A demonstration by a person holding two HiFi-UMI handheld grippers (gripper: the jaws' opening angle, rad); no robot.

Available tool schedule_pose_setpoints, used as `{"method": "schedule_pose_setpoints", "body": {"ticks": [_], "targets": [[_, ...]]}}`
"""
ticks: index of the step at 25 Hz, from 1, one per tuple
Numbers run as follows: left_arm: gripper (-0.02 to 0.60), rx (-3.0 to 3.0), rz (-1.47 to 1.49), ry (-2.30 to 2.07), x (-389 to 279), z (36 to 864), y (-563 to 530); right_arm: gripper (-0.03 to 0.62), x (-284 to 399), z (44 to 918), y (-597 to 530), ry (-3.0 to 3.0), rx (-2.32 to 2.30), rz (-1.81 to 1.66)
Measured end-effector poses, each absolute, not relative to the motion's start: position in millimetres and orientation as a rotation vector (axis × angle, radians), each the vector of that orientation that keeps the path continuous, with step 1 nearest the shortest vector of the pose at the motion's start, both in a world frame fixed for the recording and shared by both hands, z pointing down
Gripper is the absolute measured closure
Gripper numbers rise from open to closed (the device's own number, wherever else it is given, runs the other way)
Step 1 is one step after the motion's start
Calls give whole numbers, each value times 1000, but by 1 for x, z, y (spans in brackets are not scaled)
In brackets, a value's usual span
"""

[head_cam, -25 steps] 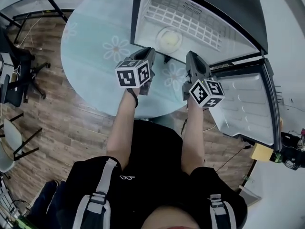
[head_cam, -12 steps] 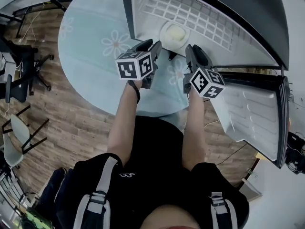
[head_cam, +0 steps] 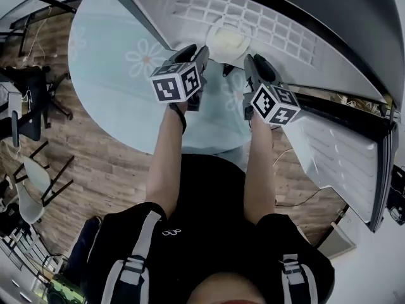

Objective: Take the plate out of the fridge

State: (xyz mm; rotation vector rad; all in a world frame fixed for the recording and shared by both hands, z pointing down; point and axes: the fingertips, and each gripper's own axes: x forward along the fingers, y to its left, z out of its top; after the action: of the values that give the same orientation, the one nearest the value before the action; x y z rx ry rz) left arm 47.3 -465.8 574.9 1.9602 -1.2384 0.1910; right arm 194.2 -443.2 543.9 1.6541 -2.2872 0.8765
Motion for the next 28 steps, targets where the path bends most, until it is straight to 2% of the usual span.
{"method": "schedule_pose_setpoints", "body": {"ticks": [19,26,27,28], "targets": [[428,1964,325,-1159,57,602,-491,471,182,588,-470,-2208,1610,1030],[428,2016,389,-1100,79,603,-484,471,177,599,-469,-2174,1597,1068],[442,2002,377,-1105,78,604,-484,471,176,598,-469,-2172,1600,1072],[495,1983,352,-1105,76,604,-485,467,175,598,-469,-2170,1605,1079]]}}
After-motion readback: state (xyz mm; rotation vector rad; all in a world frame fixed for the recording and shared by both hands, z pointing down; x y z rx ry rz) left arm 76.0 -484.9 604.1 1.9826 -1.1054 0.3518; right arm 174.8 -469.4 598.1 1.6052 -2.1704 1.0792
